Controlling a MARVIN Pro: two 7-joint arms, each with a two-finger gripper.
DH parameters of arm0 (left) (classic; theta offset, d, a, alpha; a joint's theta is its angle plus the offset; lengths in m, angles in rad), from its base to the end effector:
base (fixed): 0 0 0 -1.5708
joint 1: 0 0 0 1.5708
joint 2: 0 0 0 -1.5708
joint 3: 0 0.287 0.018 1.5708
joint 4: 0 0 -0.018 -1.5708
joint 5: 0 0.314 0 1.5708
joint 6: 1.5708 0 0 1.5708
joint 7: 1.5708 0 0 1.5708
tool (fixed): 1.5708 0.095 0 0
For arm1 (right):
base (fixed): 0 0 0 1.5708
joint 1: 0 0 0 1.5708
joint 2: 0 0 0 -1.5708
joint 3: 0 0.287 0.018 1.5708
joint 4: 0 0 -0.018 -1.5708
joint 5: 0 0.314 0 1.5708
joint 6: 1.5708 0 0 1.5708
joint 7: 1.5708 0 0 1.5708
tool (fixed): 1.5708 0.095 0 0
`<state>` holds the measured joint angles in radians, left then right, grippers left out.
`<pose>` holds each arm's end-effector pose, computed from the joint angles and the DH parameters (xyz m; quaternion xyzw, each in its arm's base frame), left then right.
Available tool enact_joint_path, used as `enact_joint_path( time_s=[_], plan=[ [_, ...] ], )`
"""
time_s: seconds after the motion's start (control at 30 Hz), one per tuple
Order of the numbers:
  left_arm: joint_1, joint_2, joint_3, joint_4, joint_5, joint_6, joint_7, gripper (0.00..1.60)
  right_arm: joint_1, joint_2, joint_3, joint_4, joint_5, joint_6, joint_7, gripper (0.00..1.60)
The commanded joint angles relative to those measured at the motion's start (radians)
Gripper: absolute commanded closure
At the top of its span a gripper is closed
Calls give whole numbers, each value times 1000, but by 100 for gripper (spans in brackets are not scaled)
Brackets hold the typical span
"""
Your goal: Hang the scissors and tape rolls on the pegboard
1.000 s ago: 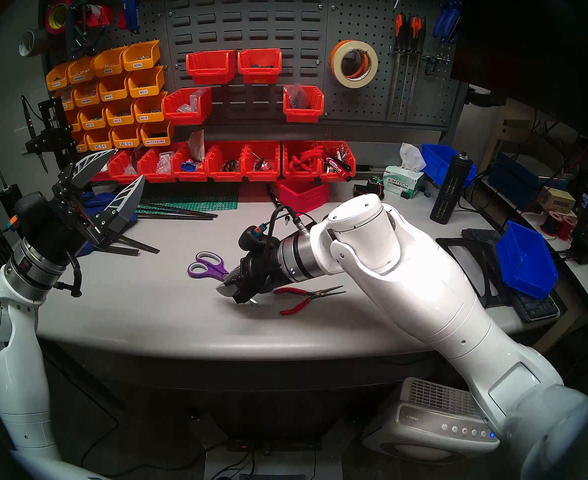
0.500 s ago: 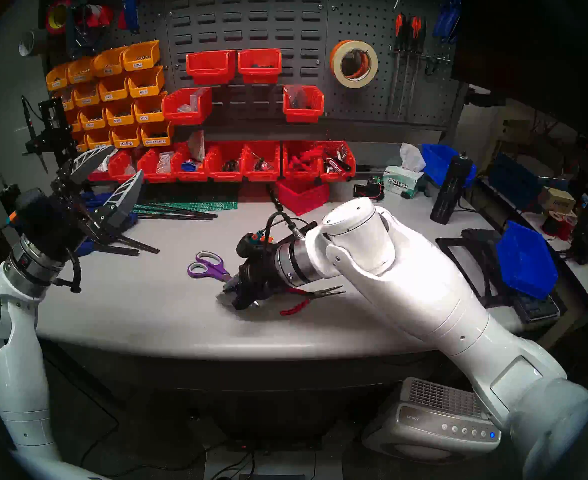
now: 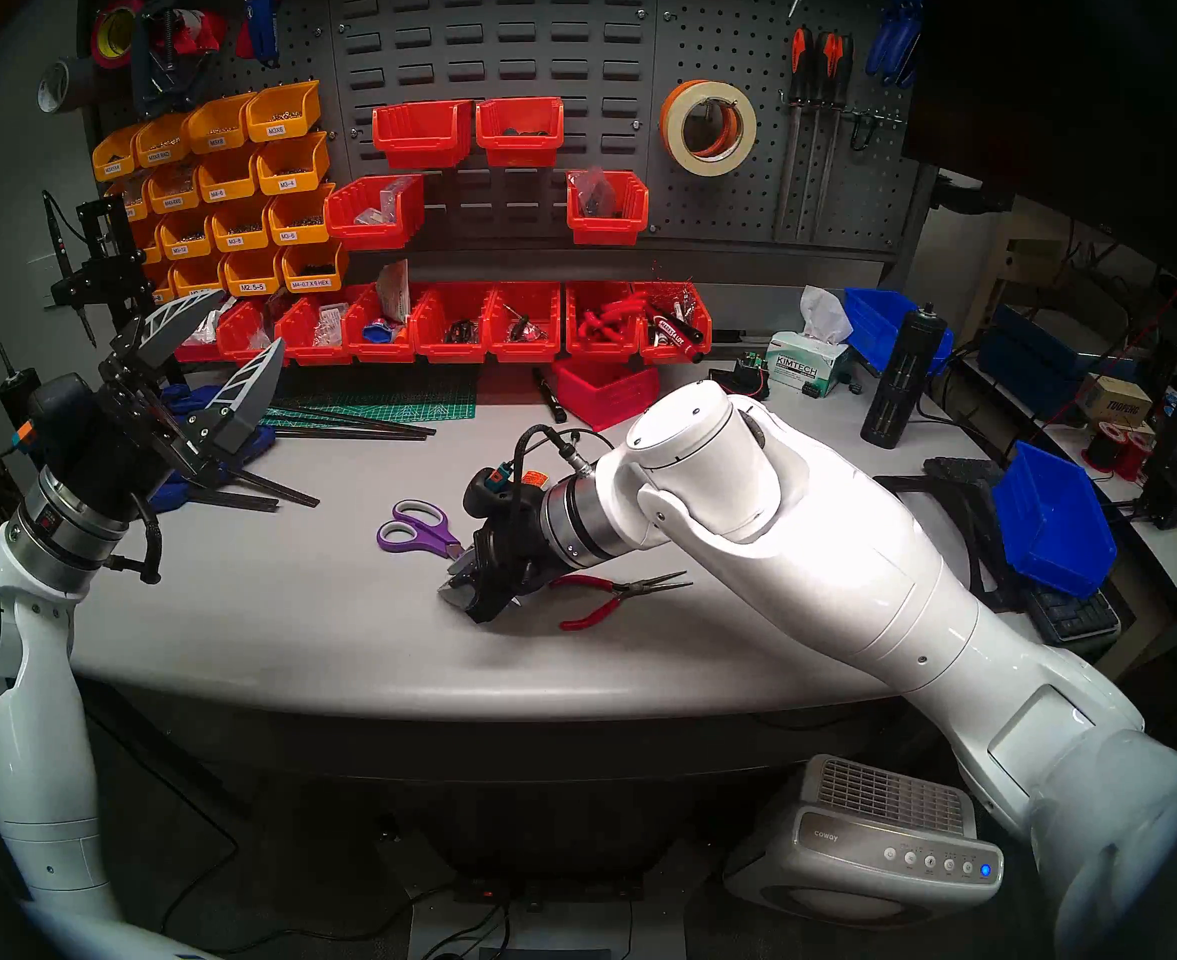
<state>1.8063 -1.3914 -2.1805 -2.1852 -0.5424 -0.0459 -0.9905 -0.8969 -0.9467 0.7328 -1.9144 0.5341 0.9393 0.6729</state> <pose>0.2707 0.1265 -0.0994 0.4514 -0.2713 0.8377 0.1443 0.3680 0.1474 -0.1631 -0.7208 -0.5555 -0.3116 0.2734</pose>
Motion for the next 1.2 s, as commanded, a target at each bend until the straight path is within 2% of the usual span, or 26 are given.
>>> enact_joint_path(
  time_s=[0.0, 0.03, 0.07, 0.1, 0.13, 0.17, 0.2, 0.23, 0.27, 0.5, 0.57, 0.6, 0.63, 0.7, 0.77, 1.0, 1.17],
  plan=[
    [-18, 0, 5, -18, -3, -6, 5, 0, 32, 25, -20, 8, -29, 3, 10, 65],
    [-17, 0, 5, -21, -3, -4, 8, 0, 32, 29, -22, 9, -32, 0, 14, 81],
    [-17, -1, 5, -20, -2, -5, 9, 0, 32, 30, -23, 10, -33, 0, 15, 88],
    [-17, -1, 5, -20, -2, -5, 9, 0, 32, 30, -23, 10, -33, 0, 15, 88],
    [-17, -1, 6, -20, -2, -6, 10, 0, 32, 31, -24, 11, -32, 1, 18, 100],
    [-17, 0, 6, -19, -2, -7, 10, 0, 32, 32, -25, 12, -33, 0, 19, 100],
    [-17, 0, 6, -19, -2, -7, 10, 0, 32, 33, -25, 12, -33, -1, 20, 139],
    [-17, 0, 7, -19, -3, -8, 10, 0, 30, 33, -22, 11, -29, 1, 22, 156],
    [-17, 0, 7, -19, -3, -8, 10, 0, 30, 33, -20, 10, -27, 2, 23, 160],
    [-15, 3, 8, -26, -3, -3, 14, 0, 24, 34, -11, 6, -24, -3, 21, 160],
    [-15, 4, 8, -27, -3, -2, 15, 0, 13, 27, 10, 6, -10, -10, 10, 160],
    [-16, 4, 9, -26, -3, -3, 15, 0, 22, 27, 8, 7, -13, -7, 14, 119],
    [-16, 5, 10, -26, -3, -3, 15, 0, 19, 26, 15, 6, -12, -14, 8, 92],
    [-17, 5, 12, -24, -4, -5, 14, 0, 23, 24, 27, 7, -4, -15, 12, 97],
    [-18, 7, 14, -21, -2, -6, 15, 0, 26, 22, 42, 1, 4, -12, 13, 93],
    [-20, 12, 21, -18, -3, -5, 15, 0, 24, 22, 70, -5, 22, -9, 3, 94],
    [-21, 15, 26, -12, -1, -9, 15, 0, 11, 21, 95, 2, 62, -2, 8, 93]
  ],
)
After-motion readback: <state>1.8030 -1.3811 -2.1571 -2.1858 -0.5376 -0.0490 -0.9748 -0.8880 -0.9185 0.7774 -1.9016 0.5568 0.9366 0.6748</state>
